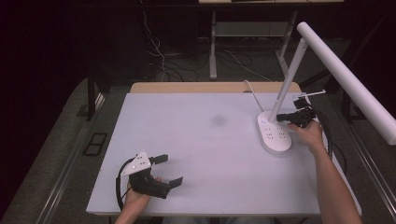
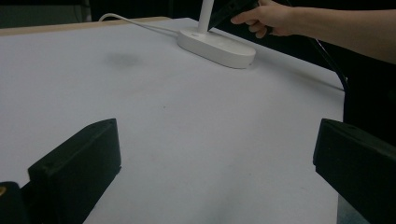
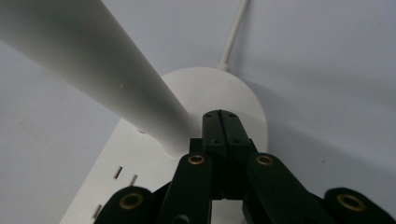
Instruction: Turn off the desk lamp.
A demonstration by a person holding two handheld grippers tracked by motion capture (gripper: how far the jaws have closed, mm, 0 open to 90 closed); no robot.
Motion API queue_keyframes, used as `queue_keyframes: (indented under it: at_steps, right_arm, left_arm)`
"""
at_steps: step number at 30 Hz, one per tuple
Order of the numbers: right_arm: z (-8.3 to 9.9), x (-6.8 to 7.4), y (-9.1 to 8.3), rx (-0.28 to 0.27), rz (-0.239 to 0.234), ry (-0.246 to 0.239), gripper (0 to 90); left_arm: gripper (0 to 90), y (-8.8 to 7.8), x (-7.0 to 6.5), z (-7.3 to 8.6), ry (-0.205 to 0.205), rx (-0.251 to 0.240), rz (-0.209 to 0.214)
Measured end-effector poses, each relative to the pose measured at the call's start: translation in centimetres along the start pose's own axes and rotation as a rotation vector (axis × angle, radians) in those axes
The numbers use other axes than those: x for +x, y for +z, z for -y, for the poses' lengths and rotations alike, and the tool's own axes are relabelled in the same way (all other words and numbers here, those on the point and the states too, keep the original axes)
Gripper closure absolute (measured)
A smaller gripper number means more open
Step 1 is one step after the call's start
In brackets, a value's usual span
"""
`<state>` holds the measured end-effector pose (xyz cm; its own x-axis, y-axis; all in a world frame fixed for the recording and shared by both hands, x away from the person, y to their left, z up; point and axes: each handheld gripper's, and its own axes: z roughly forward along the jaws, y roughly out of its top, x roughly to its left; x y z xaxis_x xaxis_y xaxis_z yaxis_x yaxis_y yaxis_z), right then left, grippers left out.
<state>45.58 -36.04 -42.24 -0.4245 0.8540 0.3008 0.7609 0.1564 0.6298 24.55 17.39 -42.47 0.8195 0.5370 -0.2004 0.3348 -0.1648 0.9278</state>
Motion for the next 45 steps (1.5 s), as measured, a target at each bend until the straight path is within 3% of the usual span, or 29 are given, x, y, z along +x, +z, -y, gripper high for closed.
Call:
queue_keyframes:
  at_steps: [8, 19, 30, 32, 45]
  right_arm:
    - [0.17, 0.06, 0.03, -0.008, -0.005, 0.014, 90.0]
    - [-0.12, 0.93, -0.03, 0.01, 0.038, -0.043, 90.0]
    - [-0.06, 0.43, -0.04, 0.001, 0.038, -0.022, 90.0]
    - [-0.06, 0.32, -0.05, 0.009, 0.012, 0.014, 90.0]
    - [-0.17, 0.84, -0.01, 0.004, 0.064, -0.021, 90.0]
  left_arm:
    - [0.0, 0.07, -0.07, 0.0, 0.001, 0.002, 0.004]
    - [0.0, -0.01, 0.03, 0.0, -0.003, 0.0, 0.004]
    - [0.0, -0.02, -0.02, -0.01, 0.001, 0.002, 0.006]
    - [0.0, 0.03, -0.04, 0.0, 0.0, 0.001, 0.005]
    - [0.0, -0.05, 0.11, -0.02, -0.001, -0.002, 0.003]
